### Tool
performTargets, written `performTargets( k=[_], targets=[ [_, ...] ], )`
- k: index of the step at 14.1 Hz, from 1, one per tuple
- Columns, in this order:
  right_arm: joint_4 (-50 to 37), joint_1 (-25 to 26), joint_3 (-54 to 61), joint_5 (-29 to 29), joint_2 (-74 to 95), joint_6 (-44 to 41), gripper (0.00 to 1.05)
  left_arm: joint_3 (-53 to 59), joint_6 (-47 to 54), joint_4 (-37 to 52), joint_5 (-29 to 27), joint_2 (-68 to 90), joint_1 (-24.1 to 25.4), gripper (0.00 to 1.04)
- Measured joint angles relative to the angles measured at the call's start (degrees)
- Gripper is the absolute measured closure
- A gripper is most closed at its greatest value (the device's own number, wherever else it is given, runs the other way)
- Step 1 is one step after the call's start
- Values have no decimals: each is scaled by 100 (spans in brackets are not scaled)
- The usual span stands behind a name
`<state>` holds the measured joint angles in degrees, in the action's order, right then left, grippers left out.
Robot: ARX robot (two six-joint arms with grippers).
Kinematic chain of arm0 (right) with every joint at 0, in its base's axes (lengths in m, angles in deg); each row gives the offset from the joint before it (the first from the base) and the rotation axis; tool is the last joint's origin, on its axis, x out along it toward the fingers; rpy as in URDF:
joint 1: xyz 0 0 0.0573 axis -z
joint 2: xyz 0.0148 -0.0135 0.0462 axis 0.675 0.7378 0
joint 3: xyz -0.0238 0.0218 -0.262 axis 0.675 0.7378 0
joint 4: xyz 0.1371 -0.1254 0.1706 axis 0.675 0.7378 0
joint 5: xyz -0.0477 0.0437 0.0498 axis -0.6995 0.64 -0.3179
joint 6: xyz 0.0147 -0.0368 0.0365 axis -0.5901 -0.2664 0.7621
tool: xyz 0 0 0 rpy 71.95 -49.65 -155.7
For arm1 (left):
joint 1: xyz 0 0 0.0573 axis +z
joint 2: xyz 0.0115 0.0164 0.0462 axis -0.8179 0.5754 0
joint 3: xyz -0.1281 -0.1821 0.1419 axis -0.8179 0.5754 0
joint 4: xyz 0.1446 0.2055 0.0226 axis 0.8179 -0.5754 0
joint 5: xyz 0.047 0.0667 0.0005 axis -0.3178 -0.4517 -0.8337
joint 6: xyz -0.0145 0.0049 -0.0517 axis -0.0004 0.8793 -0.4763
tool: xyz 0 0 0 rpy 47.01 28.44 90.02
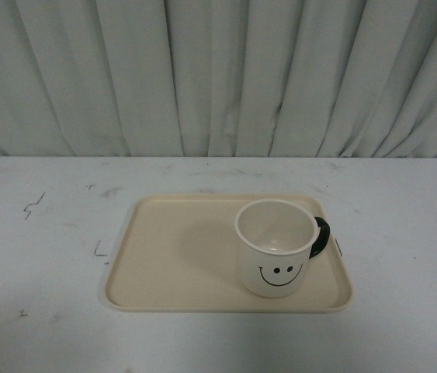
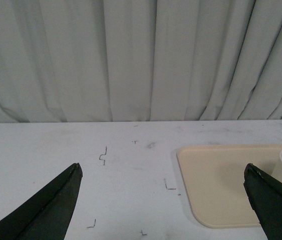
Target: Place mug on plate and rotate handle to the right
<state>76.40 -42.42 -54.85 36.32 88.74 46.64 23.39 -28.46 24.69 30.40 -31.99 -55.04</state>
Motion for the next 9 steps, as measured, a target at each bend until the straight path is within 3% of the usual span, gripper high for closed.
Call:
performTargets(
  k=[3, 4, 9],
  targets=[
    [400, -2, 0, 11, -549, 2, 103, 0, 0, 2, -2, 0, 0, 7],
    [345, 0, 0, 17, -553, 2, 96, 0, 0, 0, 0, 0, 0, 7],
    [356, -2, 0, 15, -553, 2, 32, 0, 0, 0, 0, 0, 0, 7]
  ],
)
